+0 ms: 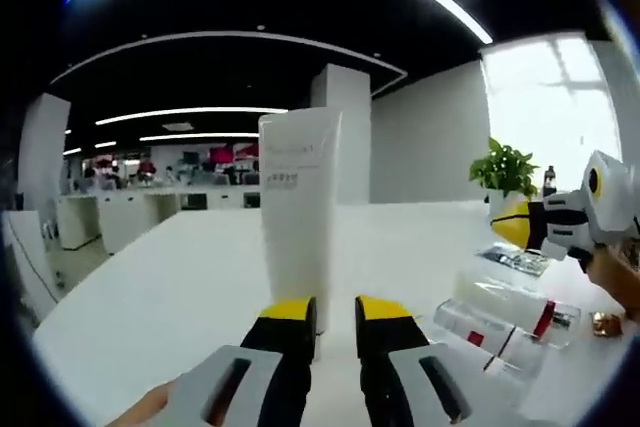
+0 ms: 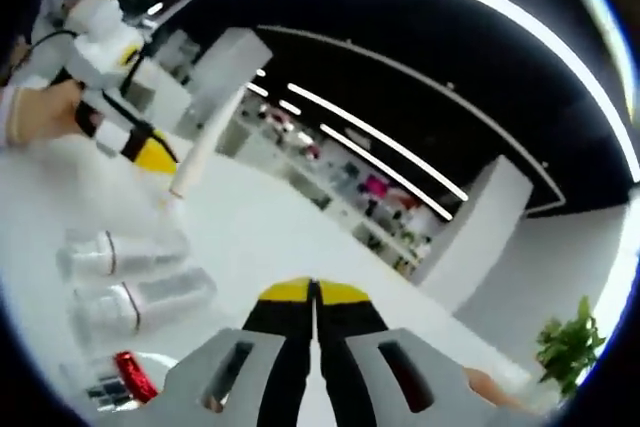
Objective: Arrange the skincare products in the storage area until every visible bottle or jar stands upright without overlapping.
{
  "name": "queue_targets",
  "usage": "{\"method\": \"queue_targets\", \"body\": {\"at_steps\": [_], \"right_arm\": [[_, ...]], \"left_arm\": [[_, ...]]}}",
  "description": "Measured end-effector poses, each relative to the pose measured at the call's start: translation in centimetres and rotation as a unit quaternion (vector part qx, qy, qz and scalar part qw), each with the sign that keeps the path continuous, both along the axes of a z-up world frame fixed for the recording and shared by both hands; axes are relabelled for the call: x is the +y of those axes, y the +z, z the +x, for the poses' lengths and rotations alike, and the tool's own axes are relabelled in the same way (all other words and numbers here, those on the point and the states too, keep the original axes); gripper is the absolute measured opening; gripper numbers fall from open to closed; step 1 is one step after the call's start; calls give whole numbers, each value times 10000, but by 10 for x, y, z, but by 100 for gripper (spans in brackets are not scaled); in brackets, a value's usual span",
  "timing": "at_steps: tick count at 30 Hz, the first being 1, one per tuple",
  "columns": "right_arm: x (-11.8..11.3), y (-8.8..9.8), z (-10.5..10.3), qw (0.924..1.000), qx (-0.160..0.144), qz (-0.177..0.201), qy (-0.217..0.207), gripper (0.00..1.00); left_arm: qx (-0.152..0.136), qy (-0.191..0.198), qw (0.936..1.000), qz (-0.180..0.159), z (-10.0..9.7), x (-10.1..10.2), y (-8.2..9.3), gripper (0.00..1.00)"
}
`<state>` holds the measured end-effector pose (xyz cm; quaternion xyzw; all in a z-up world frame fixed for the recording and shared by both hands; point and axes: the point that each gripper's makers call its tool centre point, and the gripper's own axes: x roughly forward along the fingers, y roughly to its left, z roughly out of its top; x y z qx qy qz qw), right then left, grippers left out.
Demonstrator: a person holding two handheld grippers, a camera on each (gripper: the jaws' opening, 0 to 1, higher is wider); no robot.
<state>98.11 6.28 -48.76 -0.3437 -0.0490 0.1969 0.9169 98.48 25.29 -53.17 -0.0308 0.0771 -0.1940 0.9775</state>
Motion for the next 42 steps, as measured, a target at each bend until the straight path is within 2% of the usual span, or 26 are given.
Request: {"method": "queue_targets", "body": {"at_steps": [3,4,5,6,7,9,11,17,22,27,37,42], "right_arm": [[1,2,0,10000,-24,78,57,5],[2,2,-1,9999,-22,91,64,5],[2,2,0,9999,-20,91,68,5],[2,2,0,9999,-18,97,71,5],[1,1,0,9999,-15,102,67,5],[1,1,0,9999,-1,95,71,5],[2,-1,1,10000,35,54,71,5],[3,-1,1,10000,29,41,69,5],[2,1,0,10000,1,64,64,5],[1,4,-1,9999,-54,107,69,4],[2,2,0,9999,-12,101,65,3],[1,1,1,10000,1,60,39,3]], "left_arm": [[294,73,9995,-22,2,4,-10,16],[495,6,9988,-39,2,4,-18,16],[799,-226,9965,-93,0,-2,-29,17],[1012,-165,9946,-148,0,0,-35,17],[1078,-82,9941,-123,1,3,-38,17],[812,133,9966,15,8,10,-34,17],[763,214,9968,-35,11,13,-35,18],[750,201,9968,171,18,10,-44,19],[689,115,9966,447,25,5,-48,26],[662,54,9970,398,31,4,-48,35],[682,-57,9969,382,37,4,-53,34],[676,-43,9962,545,33,3,-53,34]]}}
